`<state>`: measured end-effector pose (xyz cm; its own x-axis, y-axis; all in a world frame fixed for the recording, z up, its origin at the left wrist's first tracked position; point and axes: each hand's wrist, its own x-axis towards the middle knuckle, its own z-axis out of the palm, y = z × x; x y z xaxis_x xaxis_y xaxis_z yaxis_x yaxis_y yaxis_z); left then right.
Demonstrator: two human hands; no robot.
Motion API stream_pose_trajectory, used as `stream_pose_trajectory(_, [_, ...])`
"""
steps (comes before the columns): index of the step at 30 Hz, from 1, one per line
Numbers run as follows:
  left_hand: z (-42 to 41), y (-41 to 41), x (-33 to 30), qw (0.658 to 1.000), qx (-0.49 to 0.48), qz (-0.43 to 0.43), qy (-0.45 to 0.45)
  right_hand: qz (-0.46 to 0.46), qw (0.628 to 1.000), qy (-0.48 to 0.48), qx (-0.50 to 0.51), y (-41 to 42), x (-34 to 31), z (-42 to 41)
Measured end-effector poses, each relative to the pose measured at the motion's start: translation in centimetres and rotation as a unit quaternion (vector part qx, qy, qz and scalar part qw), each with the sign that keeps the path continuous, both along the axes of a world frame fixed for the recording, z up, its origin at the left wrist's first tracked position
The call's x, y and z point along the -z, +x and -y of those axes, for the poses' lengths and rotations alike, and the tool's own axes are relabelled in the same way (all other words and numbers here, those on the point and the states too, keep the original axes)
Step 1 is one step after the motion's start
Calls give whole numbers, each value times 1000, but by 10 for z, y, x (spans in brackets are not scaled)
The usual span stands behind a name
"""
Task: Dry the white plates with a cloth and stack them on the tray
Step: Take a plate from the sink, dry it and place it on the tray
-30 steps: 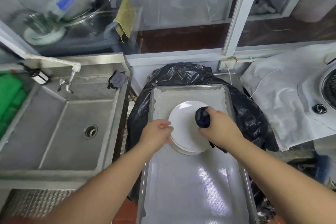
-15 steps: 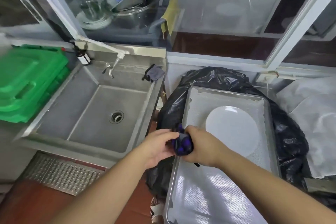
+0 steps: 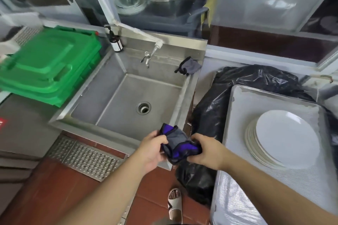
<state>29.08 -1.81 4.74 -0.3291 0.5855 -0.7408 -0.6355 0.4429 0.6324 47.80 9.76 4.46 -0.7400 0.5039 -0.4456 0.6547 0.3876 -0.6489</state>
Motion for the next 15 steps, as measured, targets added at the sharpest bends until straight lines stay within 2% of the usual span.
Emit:
stream_pose_trajectory(7, [21,-46,47,996,38,-26,-77,51,998,41,15,-40,50,22])
stream_pose_trajectory(10, [26,-57,75,987,57,-94,-114,69,995,63,18,-58,68,36])
stream_pose_trajectory(15, [22,-77,105,954,120,-217,-171,128,987,87,37,-82,88,47])
